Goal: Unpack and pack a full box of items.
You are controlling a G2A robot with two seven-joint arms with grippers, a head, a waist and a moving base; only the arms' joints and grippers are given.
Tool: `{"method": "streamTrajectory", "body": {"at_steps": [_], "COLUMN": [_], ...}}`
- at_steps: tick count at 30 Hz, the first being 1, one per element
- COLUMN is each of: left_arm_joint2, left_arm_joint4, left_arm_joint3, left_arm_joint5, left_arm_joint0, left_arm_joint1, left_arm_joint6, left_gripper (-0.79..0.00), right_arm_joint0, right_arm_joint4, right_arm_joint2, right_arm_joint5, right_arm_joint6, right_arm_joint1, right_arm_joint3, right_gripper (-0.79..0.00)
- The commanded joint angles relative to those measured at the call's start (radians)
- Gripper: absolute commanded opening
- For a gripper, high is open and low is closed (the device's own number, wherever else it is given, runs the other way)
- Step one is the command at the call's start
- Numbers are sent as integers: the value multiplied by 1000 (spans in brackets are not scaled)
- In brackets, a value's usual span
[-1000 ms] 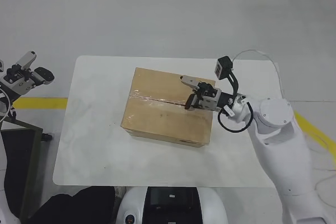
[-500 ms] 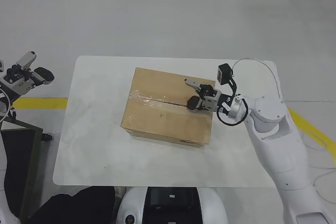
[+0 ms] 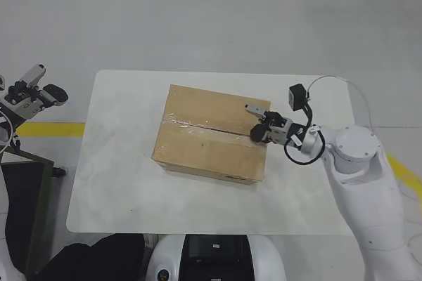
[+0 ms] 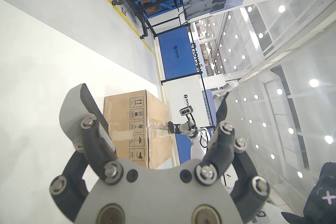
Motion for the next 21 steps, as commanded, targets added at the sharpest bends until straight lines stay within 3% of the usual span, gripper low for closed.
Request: {"method": "streamTrajectory", "body": {"at_steps": [1,16,21], "left_arm_joint2": [0,0,0], "left_arm_joint4": [0,0,0], "left_arm_joint3": [0,0,0], "left_arm_joint5": [0,0,0], "left_arm_joint0": [0,0,0], "left_arm_joint1": [0,0,0], "left_arm_joint6": [0,0,0], "left_gripper": [0,0,0], "right_arm_joint0": [-4,-50,-75], "right_arm_joint4": [-25,-89,25], "right_arm_joint2": [1,71,119], "right_arm_joint5": [9,61,5], "right_arm_joint6": [7,47,10], "right_arm_joint1": [5,38,37], "right_arm_joint3": [-13,-108,-150], "right_gripper": [0,0,0]}}
